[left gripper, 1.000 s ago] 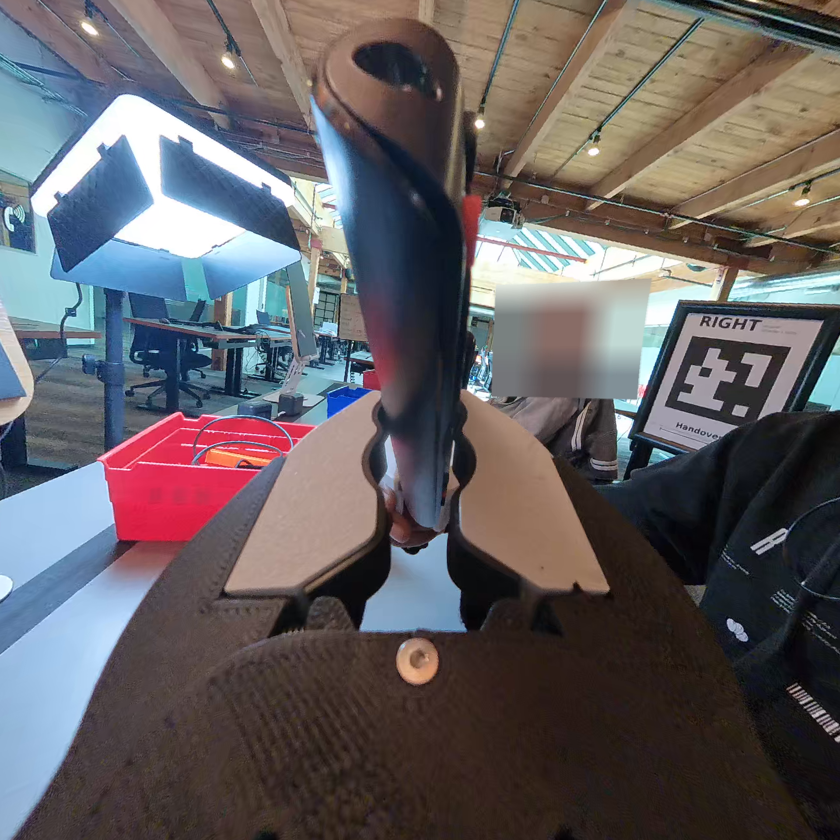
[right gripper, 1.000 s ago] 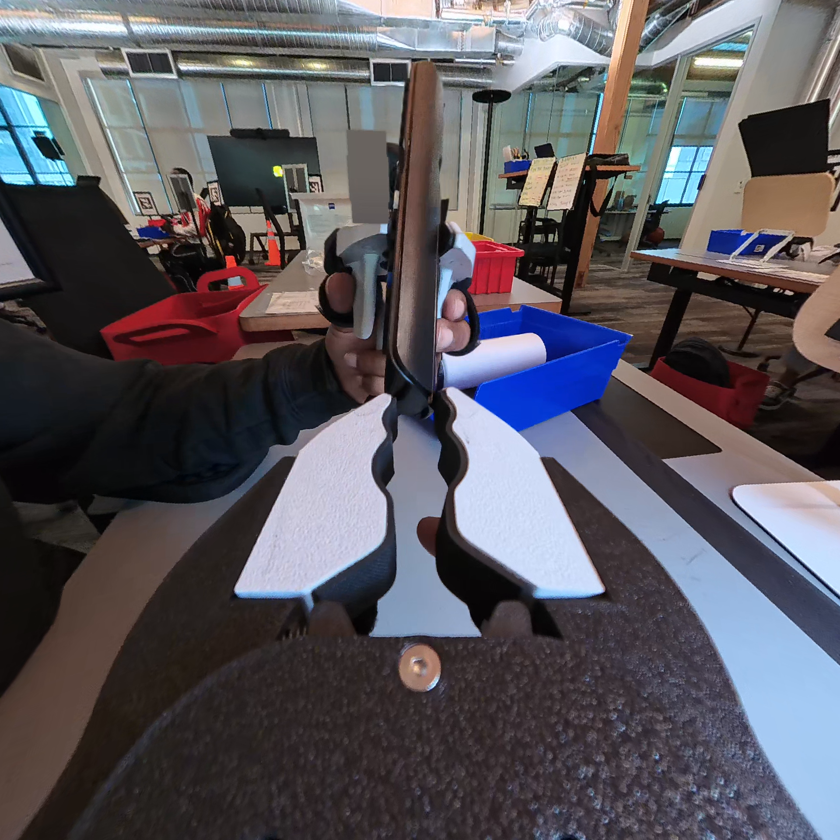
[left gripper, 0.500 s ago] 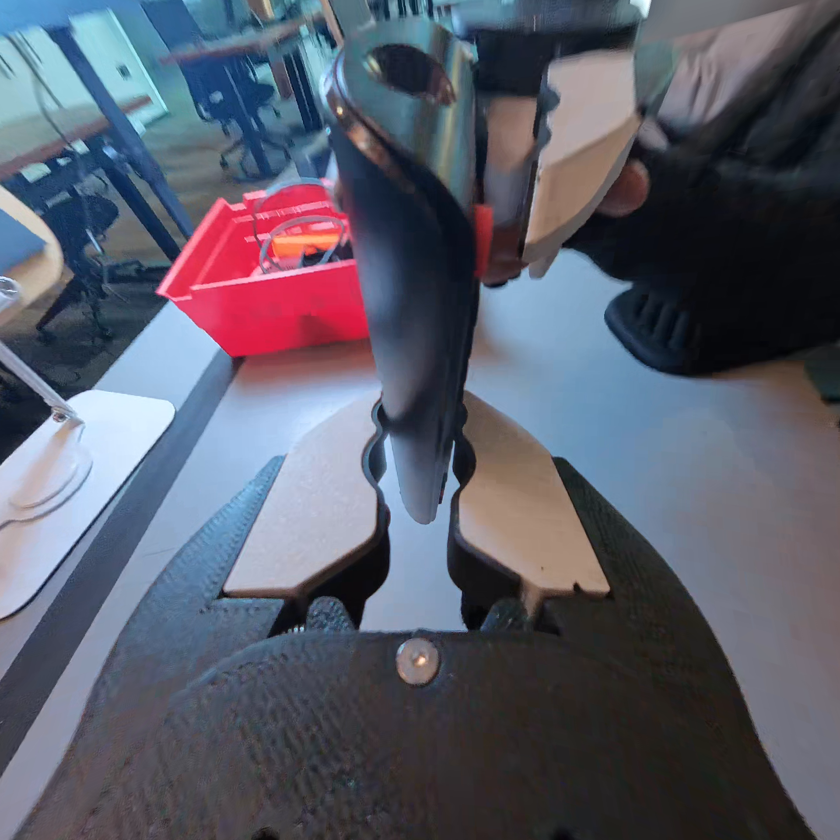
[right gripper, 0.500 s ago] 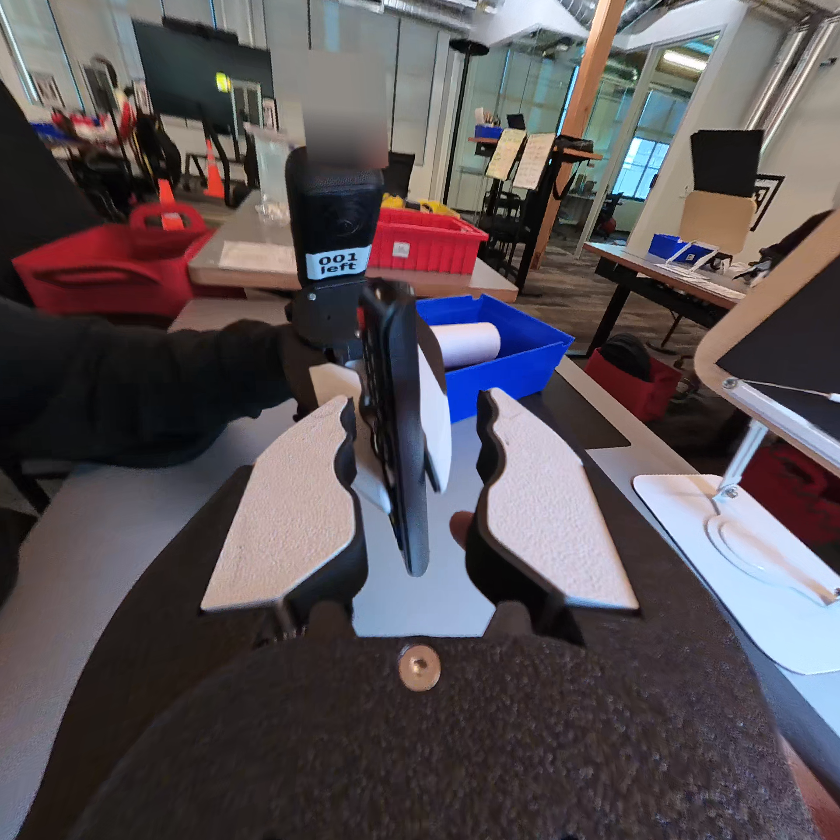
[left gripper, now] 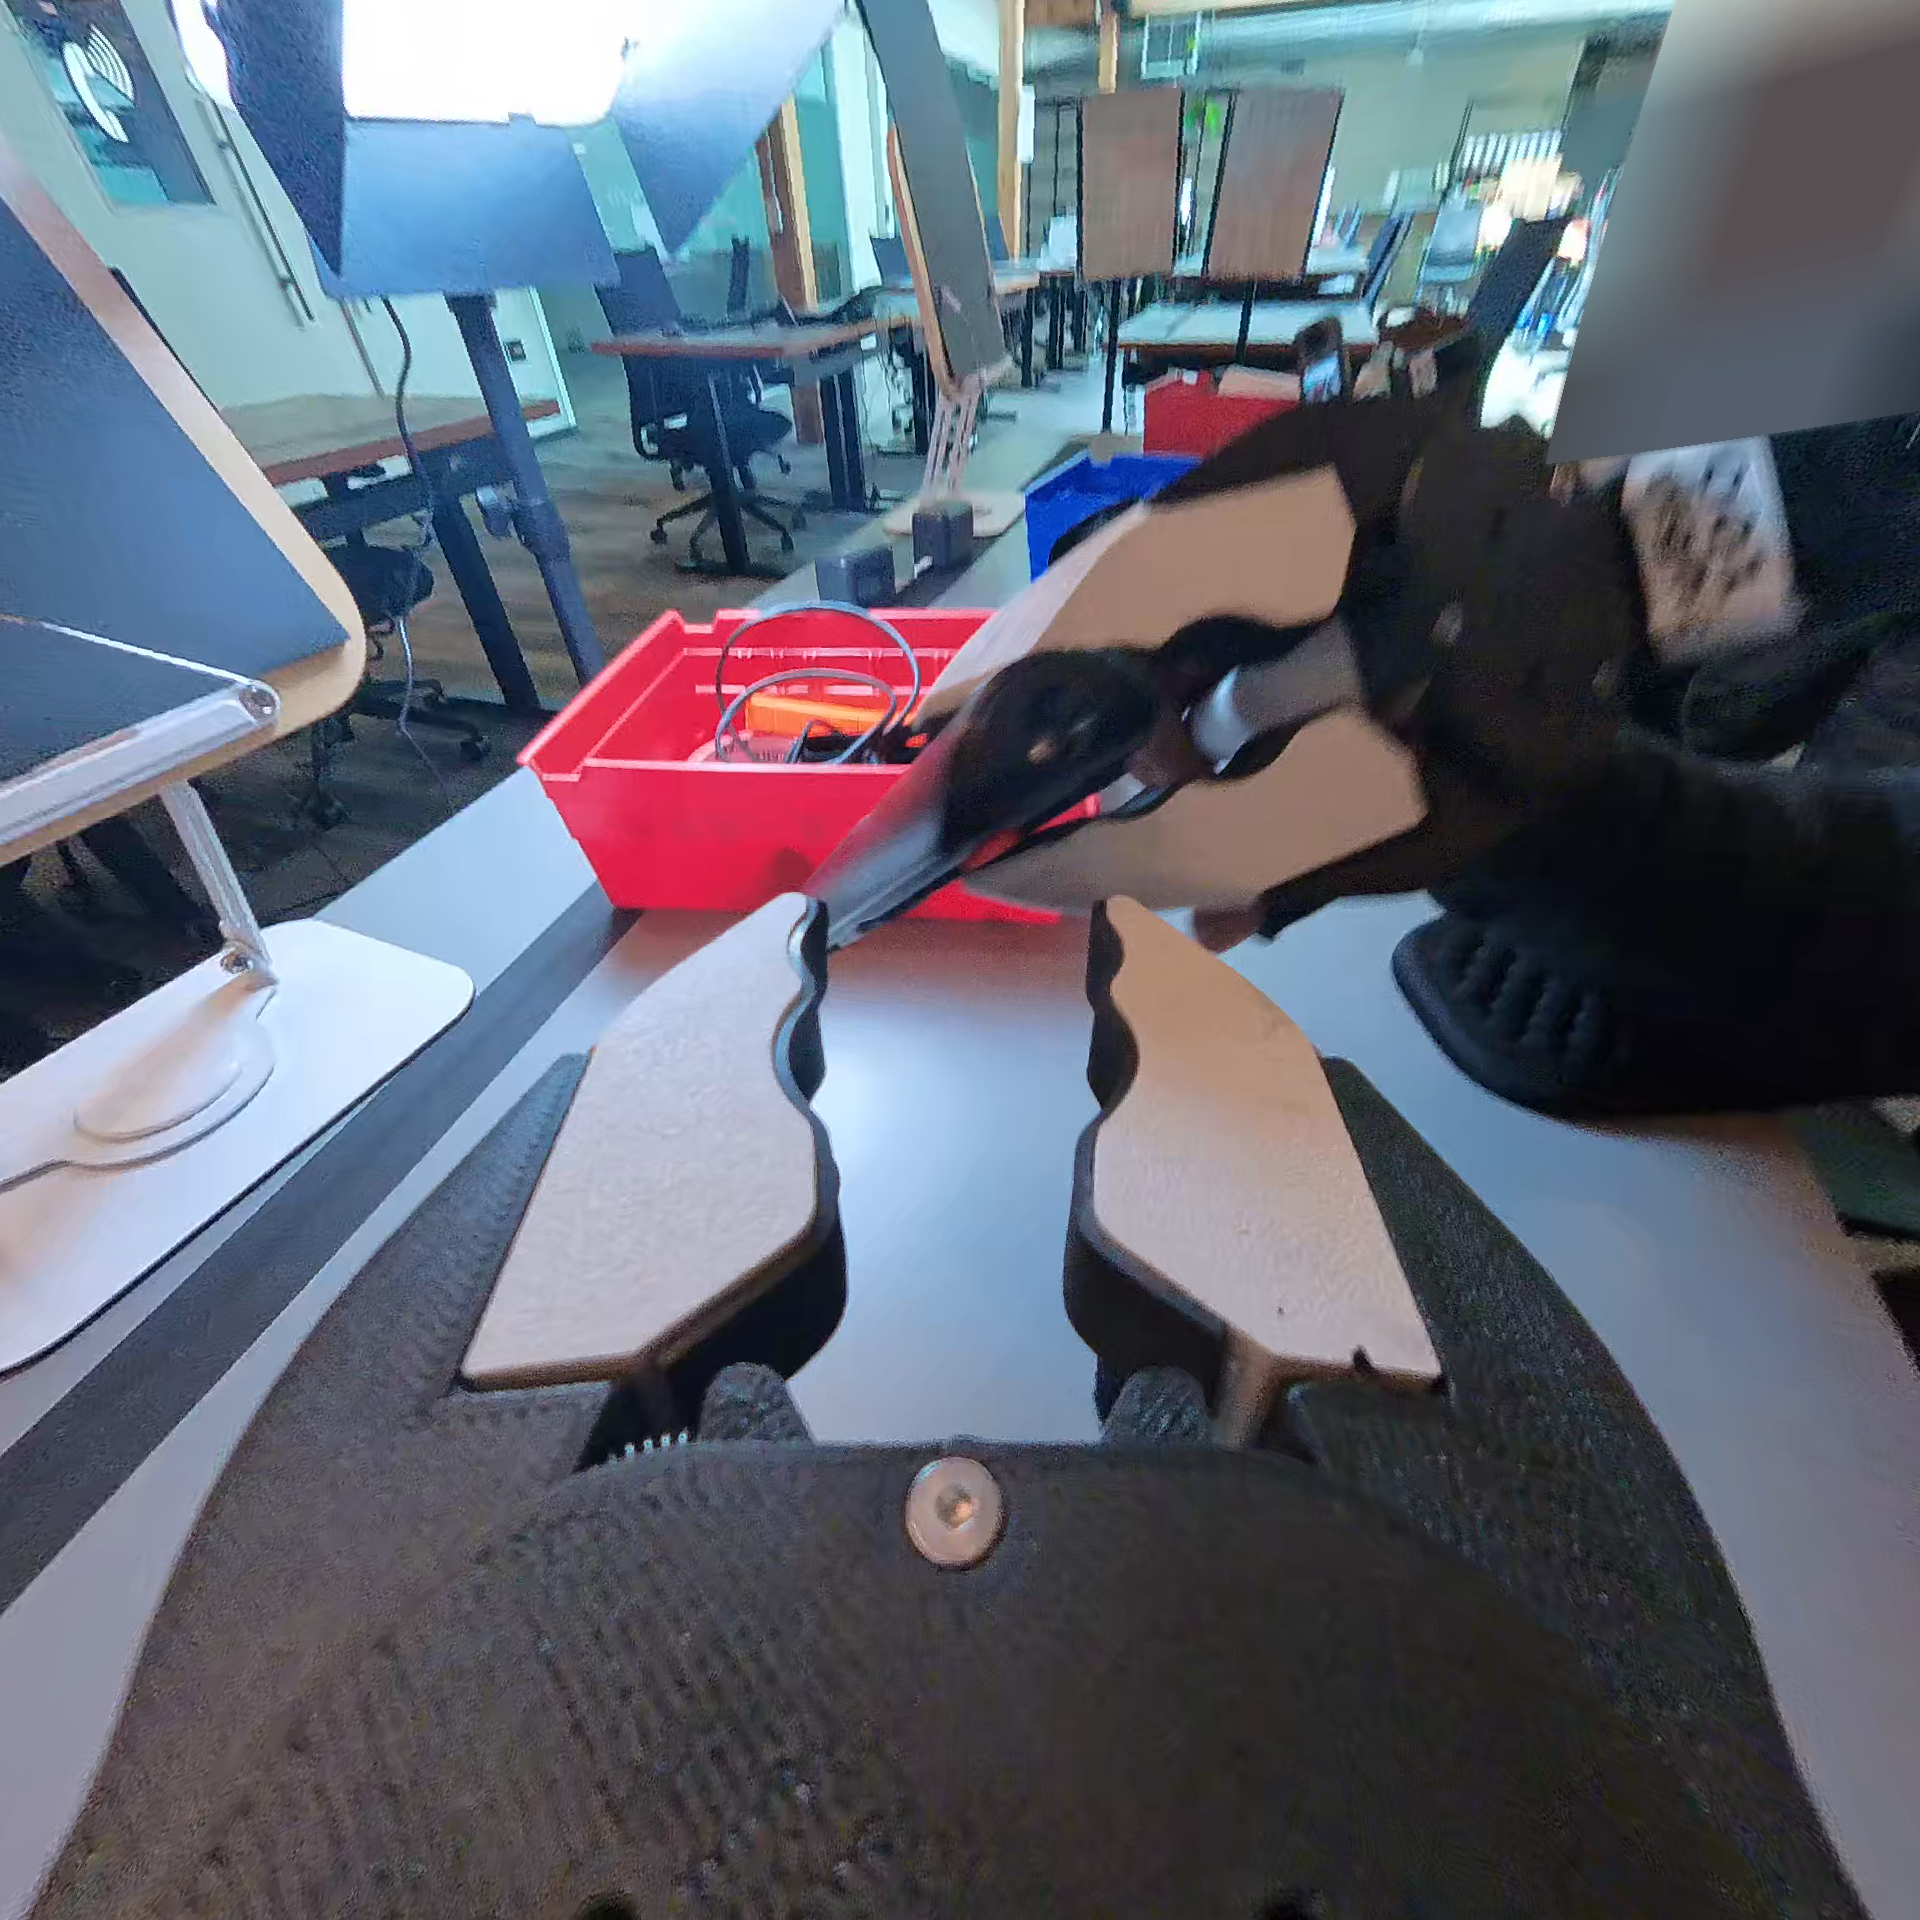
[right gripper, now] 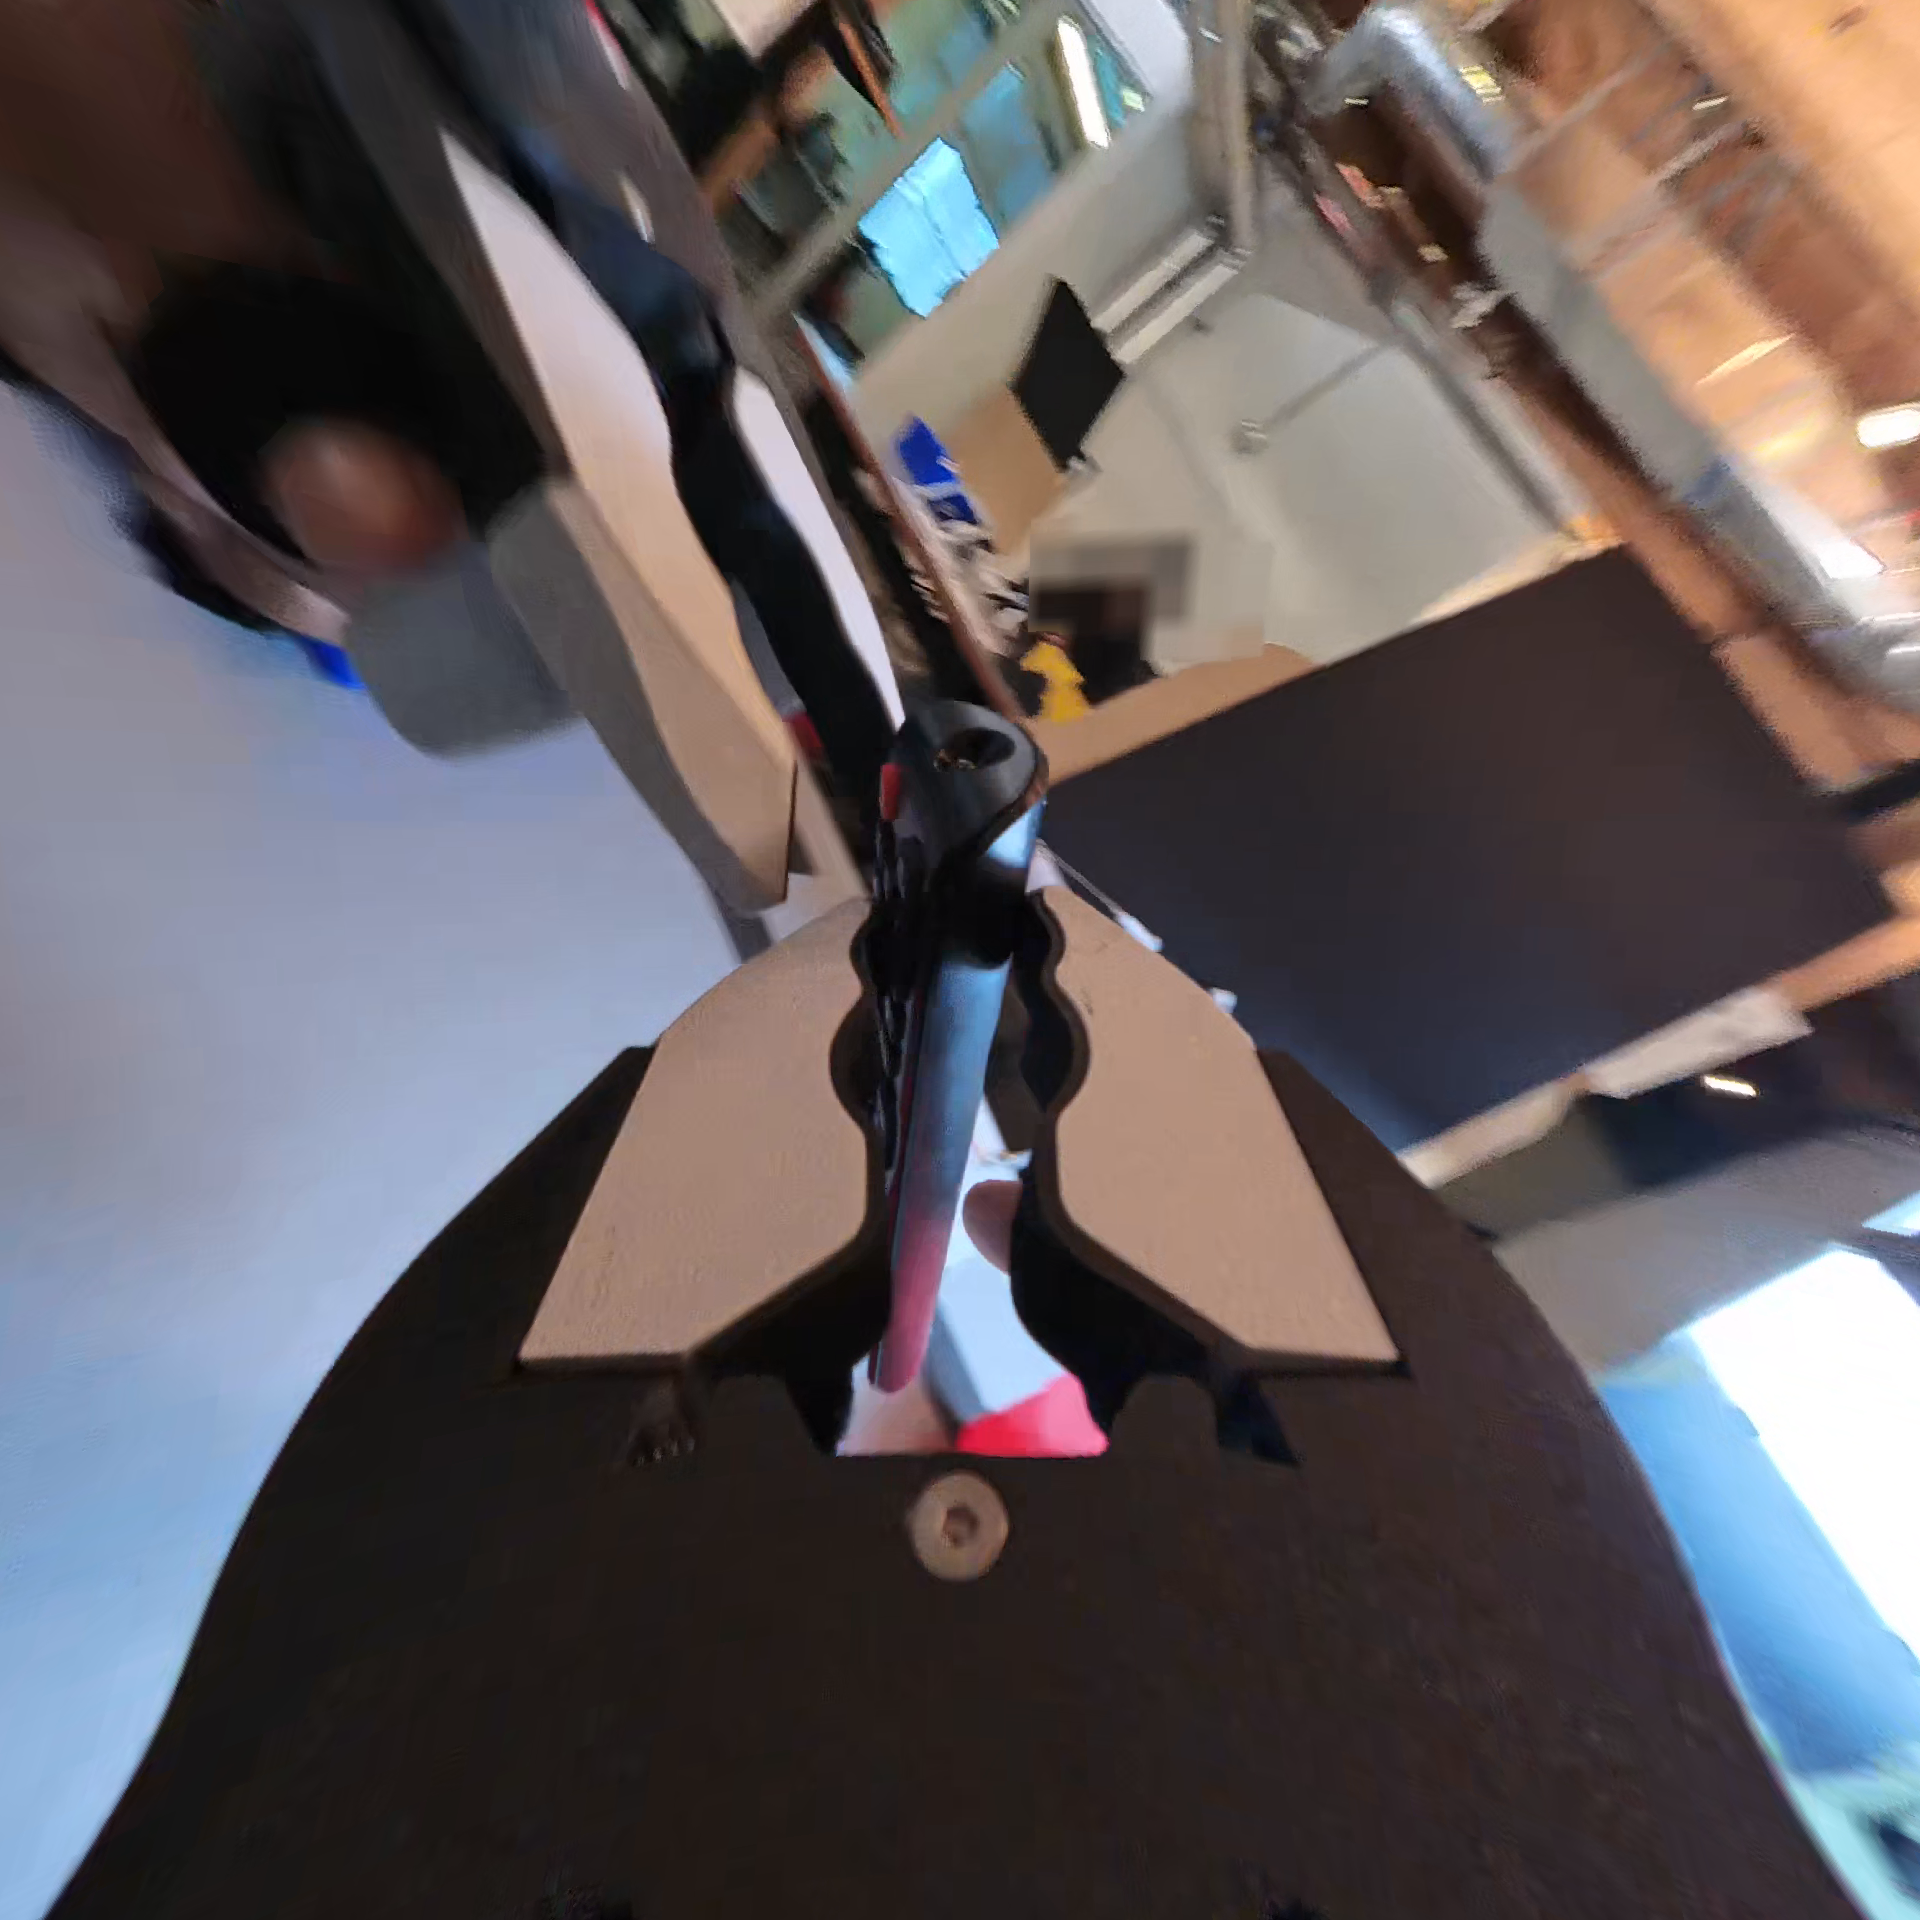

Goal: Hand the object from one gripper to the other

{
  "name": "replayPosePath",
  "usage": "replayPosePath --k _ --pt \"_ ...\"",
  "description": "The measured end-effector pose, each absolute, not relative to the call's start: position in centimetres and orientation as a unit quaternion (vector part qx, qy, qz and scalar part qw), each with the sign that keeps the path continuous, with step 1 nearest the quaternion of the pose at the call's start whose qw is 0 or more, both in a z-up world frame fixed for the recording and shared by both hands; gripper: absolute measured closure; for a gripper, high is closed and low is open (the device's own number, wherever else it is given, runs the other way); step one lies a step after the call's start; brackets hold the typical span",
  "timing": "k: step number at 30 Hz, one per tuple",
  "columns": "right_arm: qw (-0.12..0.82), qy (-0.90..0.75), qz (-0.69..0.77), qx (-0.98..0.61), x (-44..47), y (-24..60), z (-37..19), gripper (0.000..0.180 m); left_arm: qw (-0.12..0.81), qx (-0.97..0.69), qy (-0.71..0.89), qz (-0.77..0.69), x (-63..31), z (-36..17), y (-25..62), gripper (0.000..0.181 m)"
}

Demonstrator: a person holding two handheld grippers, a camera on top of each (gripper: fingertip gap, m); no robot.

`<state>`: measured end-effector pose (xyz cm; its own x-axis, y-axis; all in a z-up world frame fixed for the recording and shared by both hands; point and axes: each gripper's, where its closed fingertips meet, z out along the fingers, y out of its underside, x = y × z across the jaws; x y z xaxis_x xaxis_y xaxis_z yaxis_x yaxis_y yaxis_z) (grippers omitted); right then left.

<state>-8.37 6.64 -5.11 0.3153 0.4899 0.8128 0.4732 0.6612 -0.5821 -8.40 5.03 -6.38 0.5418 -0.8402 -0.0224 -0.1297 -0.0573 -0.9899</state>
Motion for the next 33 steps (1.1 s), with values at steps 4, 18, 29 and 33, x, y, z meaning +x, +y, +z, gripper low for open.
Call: replayPosePath --k 4,18,29,33 --pt "0.734 -0.556 -0.142 -0.363 -8.3 7.8 -5.2 0.157 0.595 -0.678 0.326 -0.282 -7.9 -5.7 5.6 0.128" --pt "0.768 -0.537 -0.182 -0.297 -9.2 6.4 -4.7 0.156 0.641 -0.630 0.340 -0.277 -8.3 -5.0 5.6 0.130" --pt "0.695 -0.538 0.212 -0.427 -6.1 5.3 -1.0 0.128 0.689 -0.564 0.298 -0.345 -12.2 0.2 4.0 0.130" --pt "0.586 -0.511 0.392 -0.492 -4.5 7.2 -2.9 0.114 0.701 -0.540 0.280 -0.372 -13.7 1.7 3.4 0.131"
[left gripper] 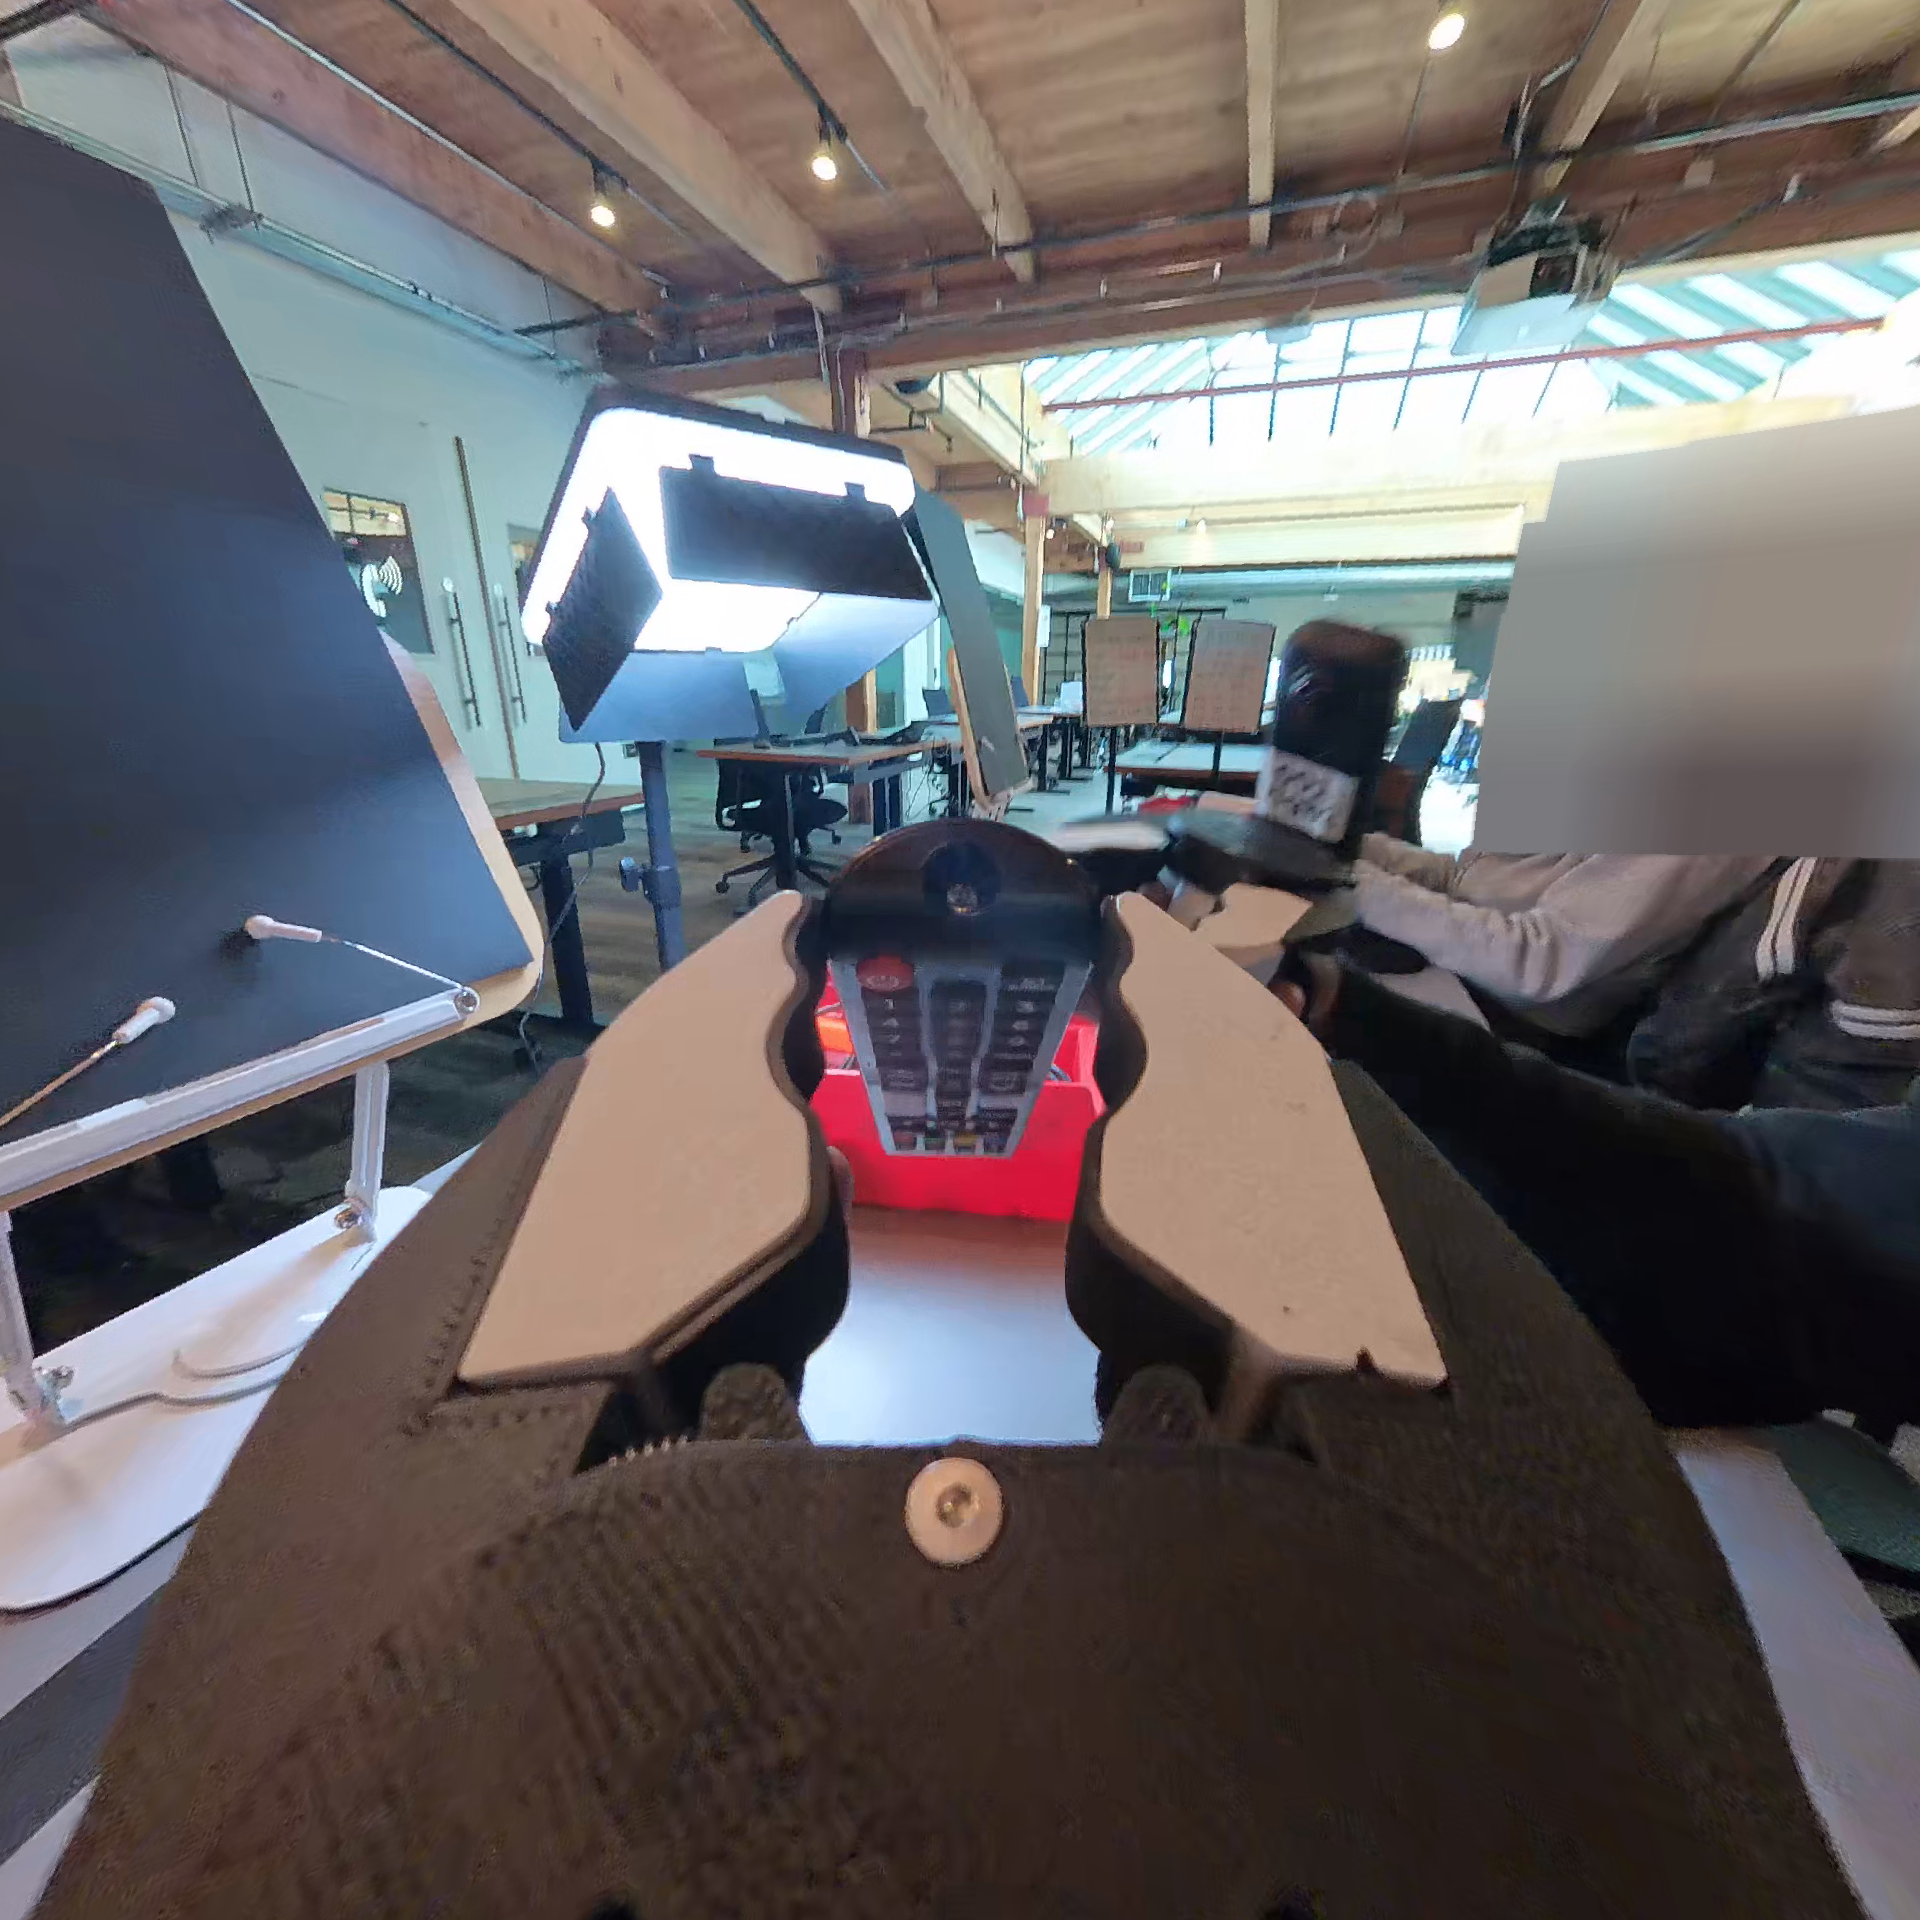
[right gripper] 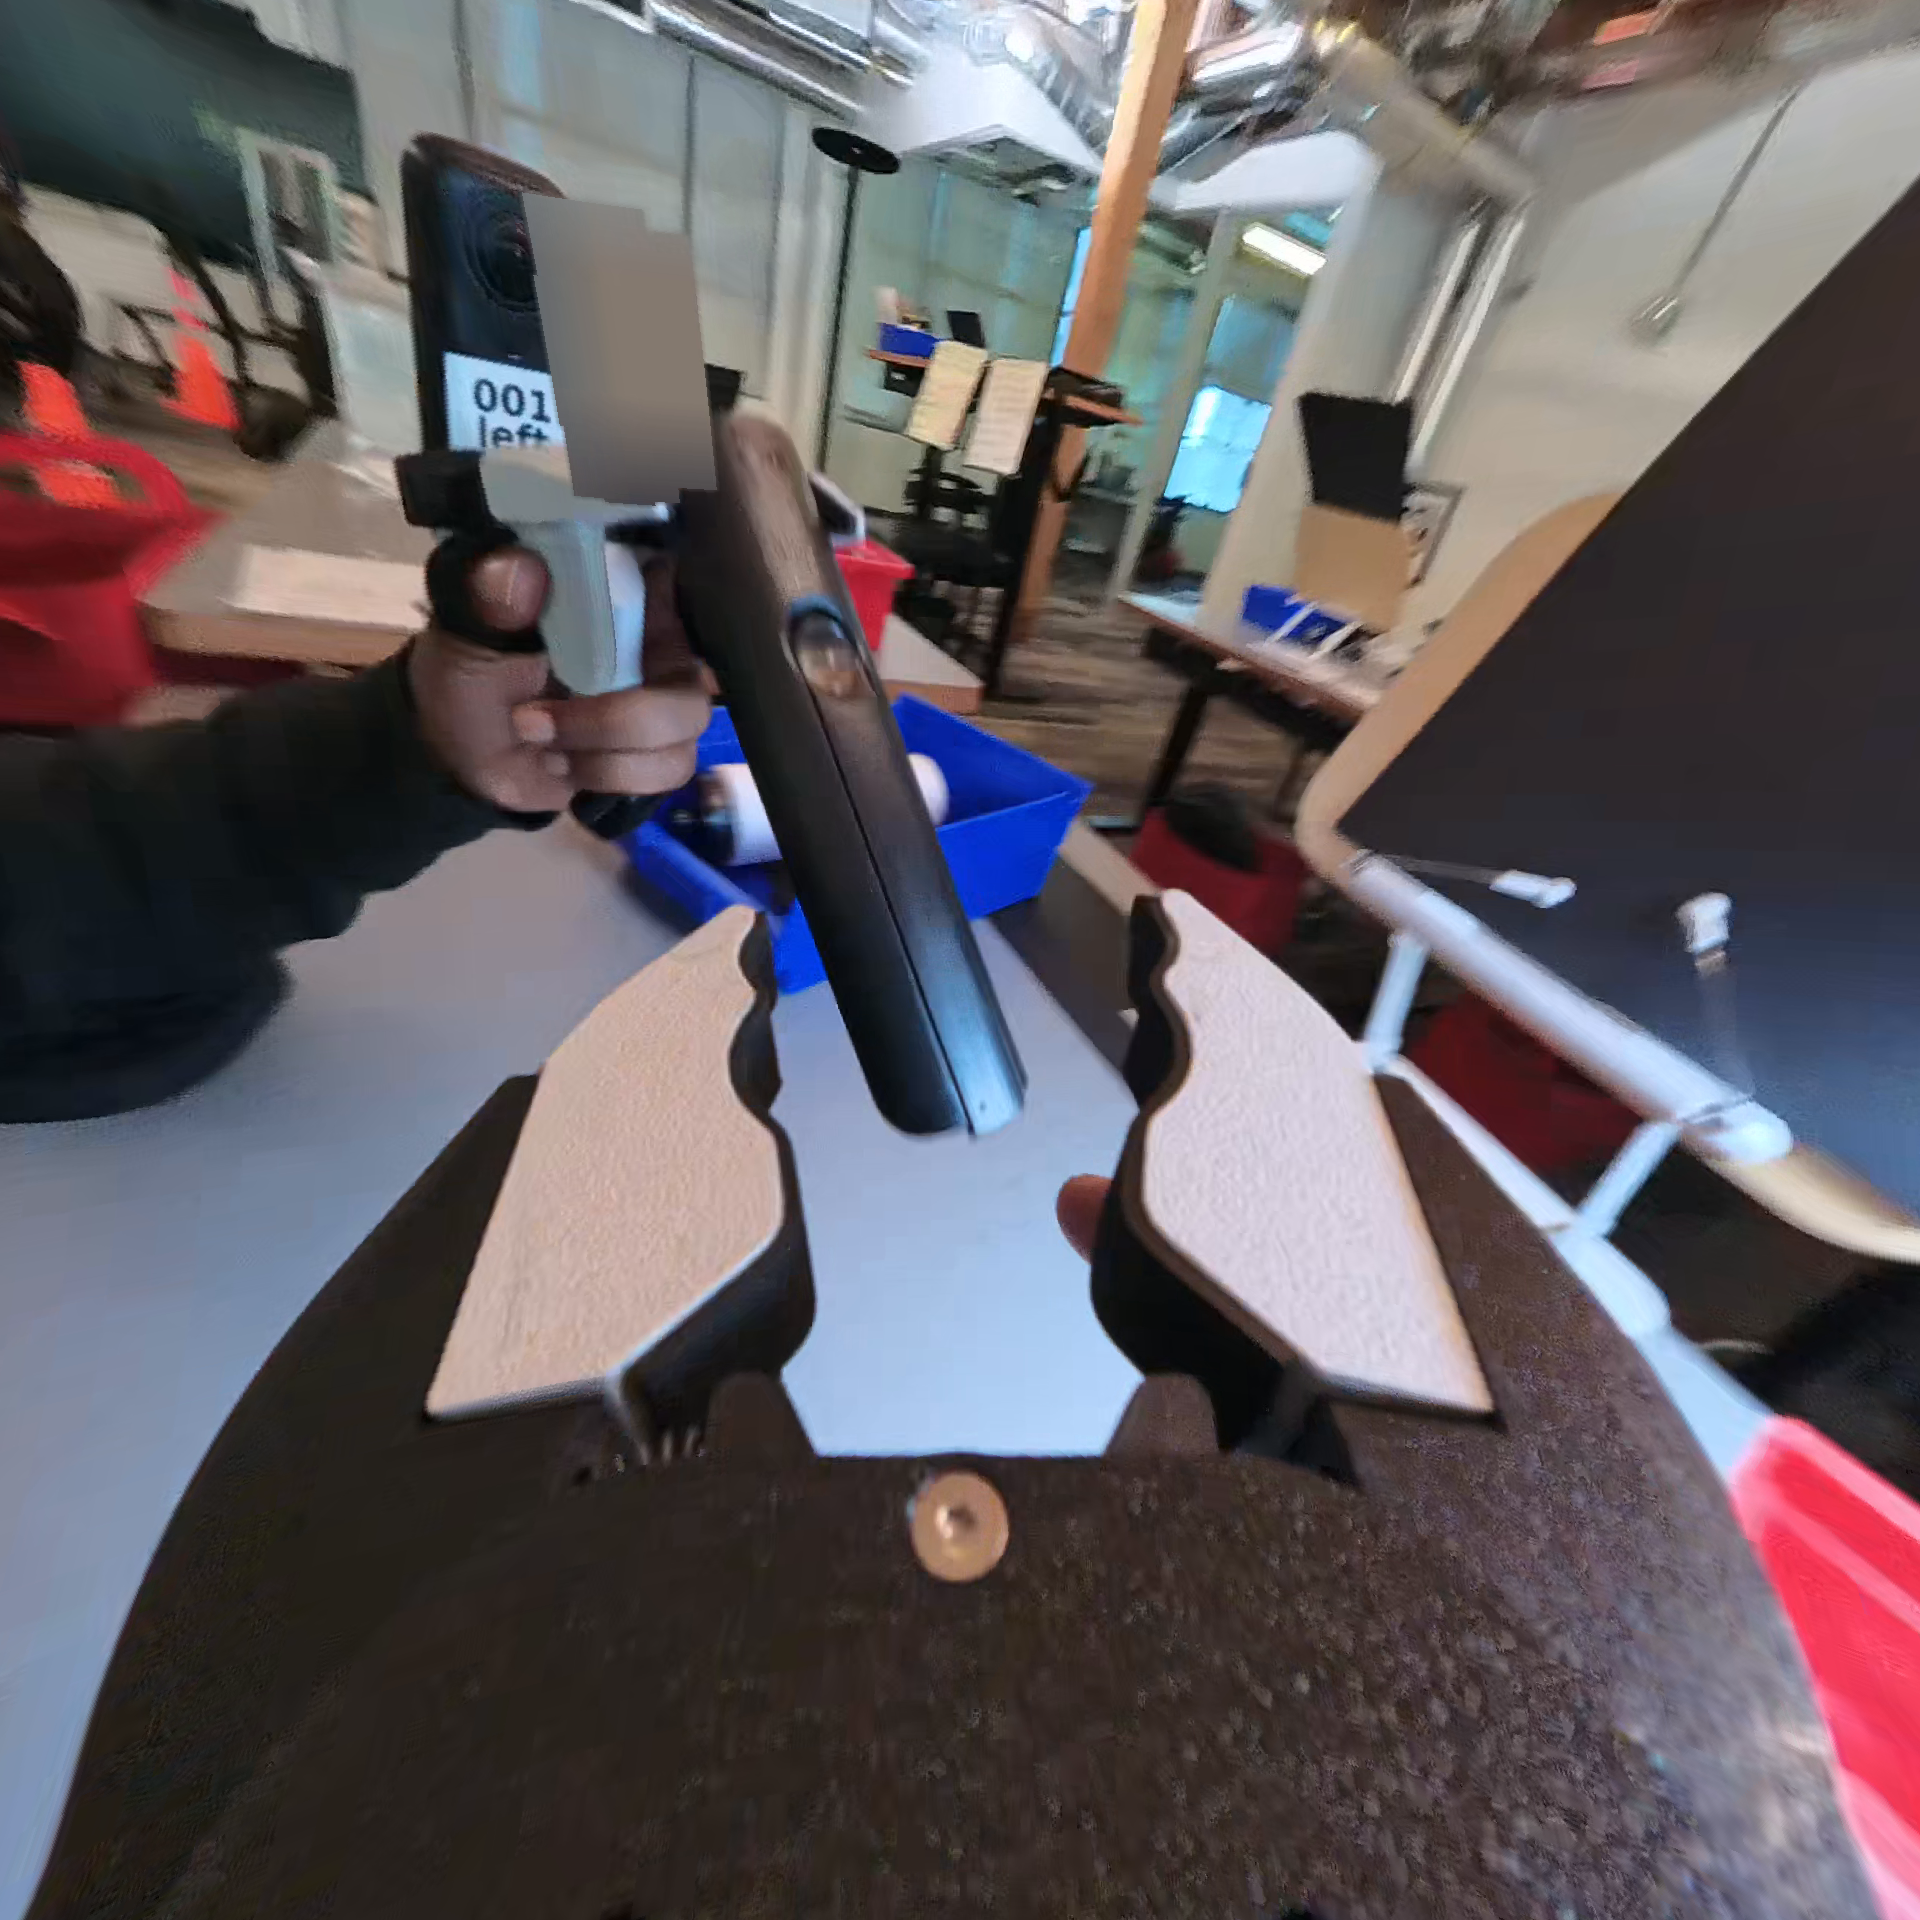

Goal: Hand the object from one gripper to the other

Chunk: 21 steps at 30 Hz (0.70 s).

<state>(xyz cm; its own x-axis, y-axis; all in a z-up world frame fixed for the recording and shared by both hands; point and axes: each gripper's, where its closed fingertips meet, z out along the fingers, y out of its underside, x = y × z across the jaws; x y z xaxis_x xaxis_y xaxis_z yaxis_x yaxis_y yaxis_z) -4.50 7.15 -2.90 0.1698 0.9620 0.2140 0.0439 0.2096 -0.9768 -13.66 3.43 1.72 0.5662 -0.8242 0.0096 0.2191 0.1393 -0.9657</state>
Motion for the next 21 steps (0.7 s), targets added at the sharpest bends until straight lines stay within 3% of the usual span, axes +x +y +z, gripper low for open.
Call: replayPosePath --k 4,10,21 --pt "0.475 -0.487 0.530 -0.506 -5.8 7.0 -6.2 0.102 0.712 -0.513 0.259 -0.403 -14.6 3.2 2.8 0.131" --pt "0.410 -0.421 0.665 -0.460 -10.0 4.1 -8.1 0.099 0.718 -0.473 0.240 -0.451 -14.9 4.7 1.6 0.131" --pt "0.383 -0.456 0.667 -0.448 -12.5 0.2 -8.9 0.114 0.713 -0.450 0.241 -0.481 -13.9 5.6 0.4 0.131"
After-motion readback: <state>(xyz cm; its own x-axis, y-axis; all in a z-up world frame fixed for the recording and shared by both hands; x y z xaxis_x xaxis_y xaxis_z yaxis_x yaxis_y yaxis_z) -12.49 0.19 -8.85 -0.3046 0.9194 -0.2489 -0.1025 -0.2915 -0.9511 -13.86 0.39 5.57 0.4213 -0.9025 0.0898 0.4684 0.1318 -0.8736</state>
